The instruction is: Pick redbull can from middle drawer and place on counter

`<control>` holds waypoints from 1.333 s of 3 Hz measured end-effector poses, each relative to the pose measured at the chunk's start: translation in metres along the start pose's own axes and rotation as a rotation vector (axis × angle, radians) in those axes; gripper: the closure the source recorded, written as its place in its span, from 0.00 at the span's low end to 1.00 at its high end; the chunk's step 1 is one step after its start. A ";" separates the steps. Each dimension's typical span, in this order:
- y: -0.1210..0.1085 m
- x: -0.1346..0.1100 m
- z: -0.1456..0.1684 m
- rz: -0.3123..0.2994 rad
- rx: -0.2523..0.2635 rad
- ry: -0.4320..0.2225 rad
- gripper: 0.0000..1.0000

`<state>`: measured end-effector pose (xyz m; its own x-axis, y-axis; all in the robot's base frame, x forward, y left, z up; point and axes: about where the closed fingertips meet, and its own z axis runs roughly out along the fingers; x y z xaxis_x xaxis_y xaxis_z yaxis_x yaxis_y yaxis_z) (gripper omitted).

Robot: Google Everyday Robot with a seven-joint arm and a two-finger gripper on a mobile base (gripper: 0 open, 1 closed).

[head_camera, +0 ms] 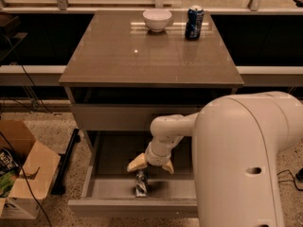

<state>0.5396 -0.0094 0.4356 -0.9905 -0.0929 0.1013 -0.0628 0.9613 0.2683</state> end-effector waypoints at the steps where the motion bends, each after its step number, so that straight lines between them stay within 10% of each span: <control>1: 0.003 0.002 0.010 0.017 0.012 -0.010 0.00; 4: 0.002 0.001 0.065 0.150 0.062 -0.004 0.00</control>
Offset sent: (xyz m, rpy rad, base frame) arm -0.0070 0.0161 -0.0204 -0.0370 -0.0409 -0.0919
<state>0.5310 0.0096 0.3741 -0.9898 0.0537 0.1317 0.0784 0.9786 0.1905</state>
